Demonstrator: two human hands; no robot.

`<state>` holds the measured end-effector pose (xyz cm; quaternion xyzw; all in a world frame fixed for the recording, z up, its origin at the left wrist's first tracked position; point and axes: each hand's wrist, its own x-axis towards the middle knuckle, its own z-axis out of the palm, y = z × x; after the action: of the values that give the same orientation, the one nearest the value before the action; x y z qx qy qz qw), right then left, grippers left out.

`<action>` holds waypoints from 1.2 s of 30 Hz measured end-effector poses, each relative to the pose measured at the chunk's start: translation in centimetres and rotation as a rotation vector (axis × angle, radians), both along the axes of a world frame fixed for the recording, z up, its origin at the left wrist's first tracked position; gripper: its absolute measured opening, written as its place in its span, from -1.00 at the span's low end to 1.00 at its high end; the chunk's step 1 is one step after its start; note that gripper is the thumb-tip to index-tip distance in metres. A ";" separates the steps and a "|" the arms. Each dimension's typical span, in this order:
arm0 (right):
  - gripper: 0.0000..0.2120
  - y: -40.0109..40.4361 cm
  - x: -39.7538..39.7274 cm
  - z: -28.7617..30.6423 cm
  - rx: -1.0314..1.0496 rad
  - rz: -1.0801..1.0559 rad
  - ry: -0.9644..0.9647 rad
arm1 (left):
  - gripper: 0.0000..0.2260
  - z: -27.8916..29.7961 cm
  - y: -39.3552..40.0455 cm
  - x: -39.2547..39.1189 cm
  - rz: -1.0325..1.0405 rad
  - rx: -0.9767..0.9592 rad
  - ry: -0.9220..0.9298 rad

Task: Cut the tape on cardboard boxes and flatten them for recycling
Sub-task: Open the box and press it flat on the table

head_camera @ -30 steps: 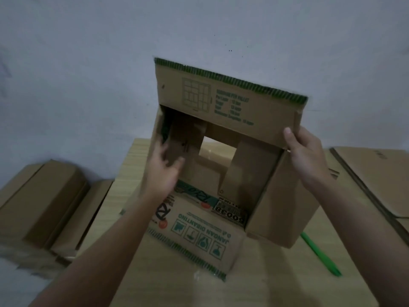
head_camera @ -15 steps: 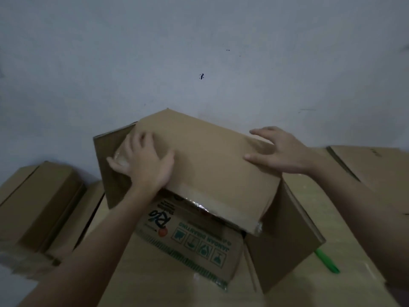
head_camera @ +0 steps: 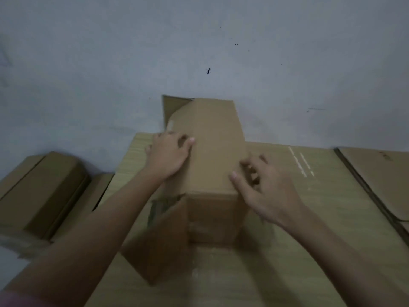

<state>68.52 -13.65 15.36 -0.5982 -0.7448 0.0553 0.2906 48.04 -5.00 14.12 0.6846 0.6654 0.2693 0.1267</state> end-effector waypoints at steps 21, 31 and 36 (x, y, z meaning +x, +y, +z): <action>-0.27 3.3 -1.4 -2.4 -0.160 -0.261 1.340 | -0.30 3.8 -1.3 -0.7 -0.517 -0.169 0.383; -0.29 7.6 -4.6 7.1 -0.114 -0.118 1.142 | -0.58 3.6 -1.6 -3.0 -0.539 0.222 -0.663; -0.23 7.8 -6.7 7.9 -0.133 -0.134 1.084 | -0.69 3.4 -4.9 -4.4 -0.542 0.451 -0.801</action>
<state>61.82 -5.82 23.29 -0.5472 -0.4437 0.3840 0.5969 43.63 -9.93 17.55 0.6859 0.2897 0.6034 0.2855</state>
